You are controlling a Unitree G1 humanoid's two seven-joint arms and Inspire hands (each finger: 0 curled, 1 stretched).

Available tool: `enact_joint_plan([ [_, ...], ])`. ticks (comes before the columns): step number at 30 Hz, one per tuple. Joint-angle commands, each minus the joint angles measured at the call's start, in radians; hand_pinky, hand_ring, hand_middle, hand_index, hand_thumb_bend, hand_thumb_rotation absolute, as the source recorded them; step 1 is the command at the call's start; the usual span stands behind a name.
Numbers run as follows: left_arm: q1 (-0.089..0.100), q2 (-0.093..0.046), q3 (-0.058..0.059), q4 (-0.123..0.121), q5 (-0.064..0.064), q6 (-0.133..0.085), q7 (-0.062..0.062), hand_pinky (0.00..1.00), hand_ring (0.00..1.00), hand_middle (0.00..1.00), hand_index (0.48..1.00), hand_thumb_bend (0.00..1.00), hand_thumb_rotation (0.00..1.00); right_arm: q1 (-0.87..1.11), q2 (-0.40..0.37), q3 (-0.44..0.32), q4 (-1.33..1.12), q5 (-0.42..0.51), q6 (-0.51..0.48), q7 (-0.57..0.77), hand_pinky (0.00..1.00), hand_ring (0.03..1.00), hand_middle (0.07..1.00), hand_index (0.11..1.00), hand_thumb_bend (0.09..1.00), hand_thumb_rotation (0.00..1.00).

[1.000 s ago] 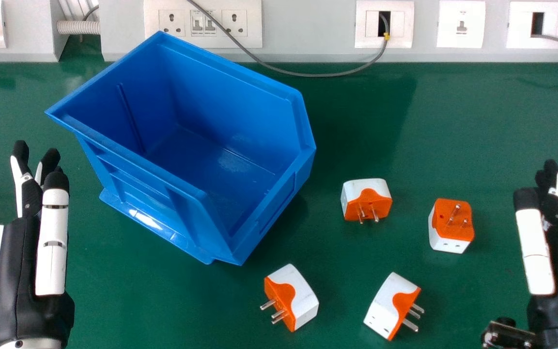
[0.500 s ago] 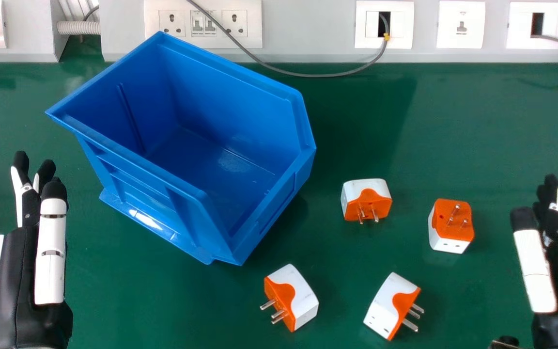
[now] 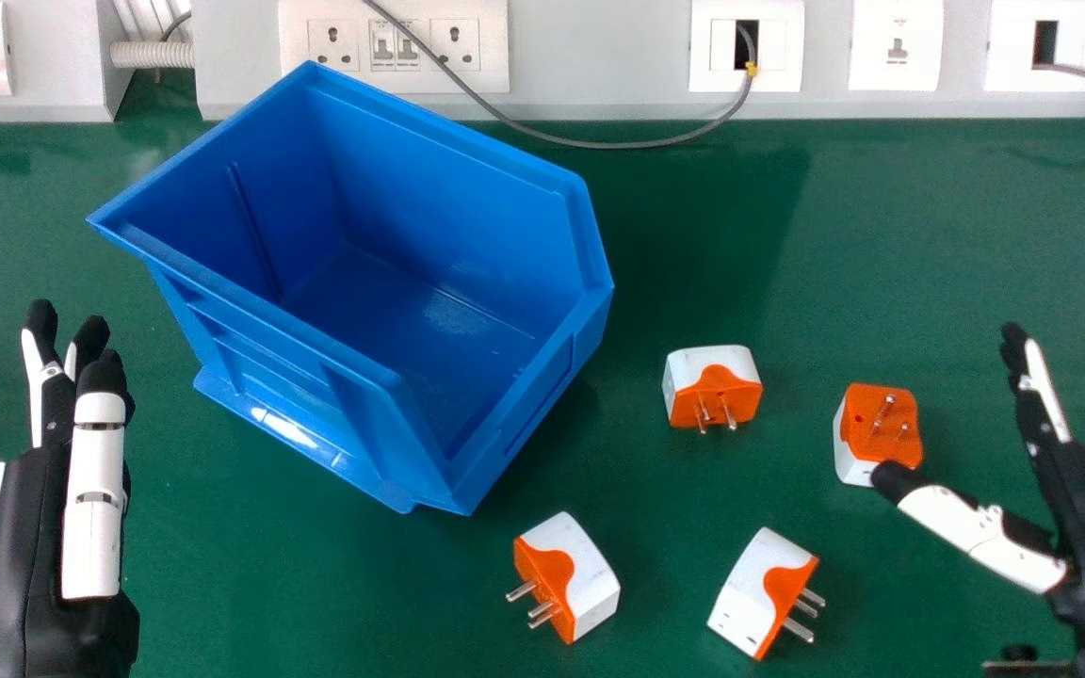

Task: Pick all objects and put in blue box

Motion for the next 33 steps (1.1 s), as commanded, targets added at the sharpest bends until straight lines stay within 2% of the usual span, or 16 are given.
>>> enact_joint_plan([
  [1,-0.002,0.01,0.012,-0.034,-0.003,0.006,0.003,1.0,1.0,1.0,1.0,0.27,0.99,-0.048,-0.051,0.0,0.033,-0.016,-0.048,0.005,0.95,1.0,1.0,1.0,0.773,0.57],
  [5,-0.005,0.012,0.016,-0.035,-0.018,0.012,-0.003,1.0,1.0,1.0,1.0,0.25,0.99,-0.097,-0.109,0.02,0.096,-0.057,-0.073,0.005,0.93,1.0,1.0,1.0,0.789,0.53],
  [9,-0.01,0.013,0.018,-0.041,-0.015,0.019,0.0,1.0,1.0,1.0,1.0,0.24,0.99,-0.14,-0.165,0.043,0.152,-0.108,-0.095,-0.003,0.91,0.997,1.0,0.995,0.813,0.52],
  [12,-0.011,0.015,0.019,-0.046,-0.015,0.024,-0.003,1.0,1.0,1.0,1.0,0.23,0.99,-0.191,-0.211,0.071,0.204,-0.165,-0.105,-0.018,0.88,0.988,1.0,0.99,0.831,0.51],
  [14,-0.012,0.017,0.02,-0.049,-0.009,0.025,-0.003,1.0,1.0,1.0,1.0,0.24,1.0,-0.226,-0.24,0.094,0.245,-0.212,-0.115,-0.041,0.86,0.979,1.0,0.985,0.84,0.52],
  [16,-0.012,0.019,0.022,-0.051,0.002,0.025,0.0,1.0,1.0,1.0,1.0,0.25,0.99,-0.255,-0.259,0.112,0.279,-0.239,-0.121,-0.049,0.84,0.975,1.0,0.981,0.851,0.53],
  [18,-0.013,0.02,0.024,-0.053,0.005,0.03,0.002,1.0,1.0,1.0,1.0,0.25,0.99,-0.285,-0.281,0.133,0.302,-0.262,-0.114,-0.042,0.85,0.979,1.0,0.98,0.852,0.52],
  [22,-0.012,0.022,0.028,-0.066,-0.001,0.044,-0.001,1.0,1.0,1.0,1.0,0.27,0.98,-0.351,-0.317,0.183,0.338,-0.323,-0.082,-0.033,0.85,0.978,0.999,0.978,0.83,0.48],
  [24,-0.009,0.025,0.029,-0.077,-0.006,0.053,-0.005,1.0,1.0,1.0,1.0,0.25,0.98,-0.377,-0.327,0.205,0.349,-0.341,-0.059,-0.02,0.88,0.984,0.998,0.972,0.817,0.47],
  [27,-0.005,0.025,0.031,-0.082,-0.007,0.056,-0.006,1.0,1.0,1.0,1.0,0.23,0.98,-0.423,-0.338,0.243,0.382,-0.373,-0.037,-0.018,0.87,0.974,0.99,0.961,0.801,0.46],
  [28,-0.004,0.026,0.032,-0.083,-0.013,0.056,-0.01,1.0,1.0,1.0,1.0,0.23,0.98,-0.432,-0.341,0.252,0.387,-0.38,-0.03,-0.019,0.87,0.971,0.988,0.959,0.799,0.46],
  [33,0.0,0.025,0.033,-0.09,-0.012,0.062,-0.009,1.0,1.0,1.0,1.0,0.24,0.97,-0.496,-0.341,0.307,0.442,-0.415,0.005,-0.029,0.83,0.936,0.964,0.933,0.806,0.42],
])
